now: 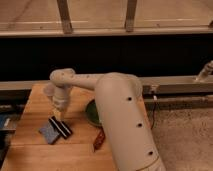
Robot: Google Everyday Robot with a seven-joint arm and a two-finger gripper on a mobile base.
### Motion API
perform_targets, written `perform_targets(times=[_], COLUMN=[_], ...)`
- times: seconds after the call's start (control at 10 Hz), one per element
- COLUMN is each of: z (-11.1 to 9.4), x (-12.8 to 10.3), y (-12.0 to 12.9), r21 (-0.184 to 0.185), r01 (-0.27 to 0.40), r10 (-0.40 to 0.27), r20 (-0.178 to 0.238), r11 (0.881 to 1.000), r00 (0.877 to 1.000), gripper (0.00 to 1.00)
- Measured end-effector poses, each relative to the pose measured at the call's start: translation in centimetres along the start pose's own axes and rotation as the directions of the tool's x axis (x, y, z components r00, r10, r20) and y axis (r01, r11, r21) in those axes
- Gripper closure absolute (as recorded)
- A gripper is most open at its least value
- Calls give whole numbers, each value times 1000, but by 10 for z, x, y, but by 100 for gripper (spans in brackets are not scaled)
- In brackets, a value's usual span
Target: Push the eraser across the table
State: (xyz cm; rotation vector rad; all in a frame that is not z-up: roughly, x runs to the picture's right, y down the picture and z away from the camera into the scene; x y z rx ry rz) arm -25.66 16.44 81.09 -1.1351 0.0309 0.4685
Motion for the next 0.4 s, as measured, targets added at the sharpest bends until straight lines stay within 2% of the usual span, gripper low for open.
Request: perform_targets(times=[0.2,0.4], z=[-40,-78], x=[1,7], y=[-9,-37], r21=[110,185], r01=[-21,-61], r10=[15,42], r20=[54,109], r11=[994,981], r00=[998,993], gripper=[100,100])
